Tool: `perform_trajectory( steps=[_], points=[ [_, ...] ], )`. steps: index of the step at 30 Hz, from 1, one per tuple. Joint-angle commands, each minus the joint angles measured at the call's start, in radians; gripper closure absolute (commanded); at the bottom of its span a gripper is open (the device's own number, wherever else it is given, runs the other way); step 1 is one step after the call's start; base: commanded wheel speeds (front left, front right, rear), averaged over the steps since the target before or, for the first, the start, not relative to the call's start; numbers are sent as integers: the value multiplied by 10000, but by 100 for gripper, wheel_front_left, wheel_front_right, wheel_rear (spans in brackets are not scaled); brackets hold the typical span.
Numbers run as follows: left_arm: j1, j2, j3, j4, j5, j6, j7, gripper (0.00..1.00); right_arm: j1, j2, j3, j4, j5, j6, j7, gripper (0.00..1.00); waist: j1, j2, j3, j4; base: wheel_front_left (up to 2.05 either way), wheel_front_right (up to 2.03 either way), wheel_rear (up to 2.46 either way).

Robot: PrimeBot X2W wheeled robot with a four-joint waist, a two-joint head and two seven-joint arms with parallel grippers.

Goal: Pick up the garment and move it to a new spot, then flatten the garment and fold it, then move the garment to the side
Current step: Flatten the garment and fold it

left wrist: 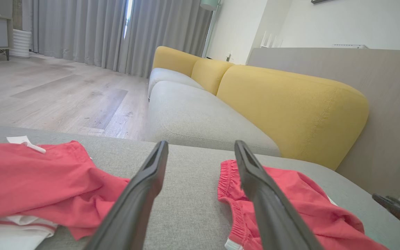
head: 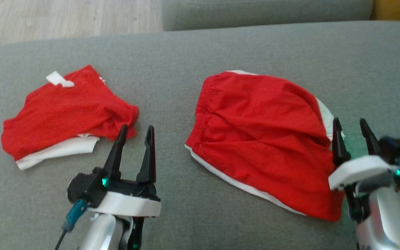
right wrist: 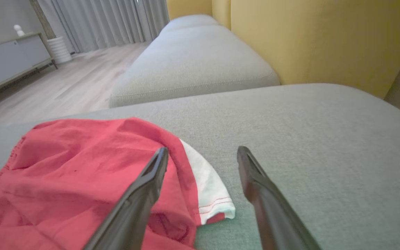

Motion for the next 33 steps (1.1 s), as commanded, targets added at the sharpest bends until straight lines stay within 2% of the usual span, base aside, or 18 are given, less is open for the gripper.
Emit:
perform_trajectory(
  steps=[1,4,5,12,13,14,15,23,27,33],
  points=[
    [-513,3,188,-271,53,-21,-95,0,-725,-33,167,-54,-26,-7,253,0,-1,0,280,176,0,0,0],
    [-644,3,73,-221,37,-32,-95,0,-1250,-33,117,622,29,-7,877,0,-1,0,490,311,0,0,0],
    [-722,3,11,-205,25,-36,-95,0,-1568,-33,93,1162,-278,-7,1248,0,-1,0,600,400,0,0,0],
    [-950,3,-116,-189,-62,-8,-95,0,-2441,-32,204,2973,-675,-7,2359,0,-1,0,874,664,0,0,0],
    [-968,3,-132,-185,-73,-6,-95,0,-2527,-32,282,3195,-670,-7,2510,7,-1,0,898,696,0,0,0],
    [-982,3,-146,-182,-83,-3,-95,0,-2611,-32,363,3358,-707,-7,2595,69,-1,0,919,720,0,0,0],
    [-992,3,-164,-185,-92,5,-95,0,-2695,-32,411,3449,-772,-7,2581,100,-1,0,934,743,0,0,0],
    [-1061,3,-221,-202,-173,58,-95,0,-3546,-102,-232,3342,-1591,-7,2033,100,-1,0,1030,952,0,0,0],
    [-1170,3,-261,-243,-201,55,-95,0,-4384,-620,-441,3084,-1984,-7,1904,100,-1,0,1197,1133,0,0,0],
    [-1349,3,-403,-288,-266,57,-95,0,-5501,-1422,-49,3366,-2223,-7,1904,100,-1,0,1487,1440,0,0,0]
  ],
)
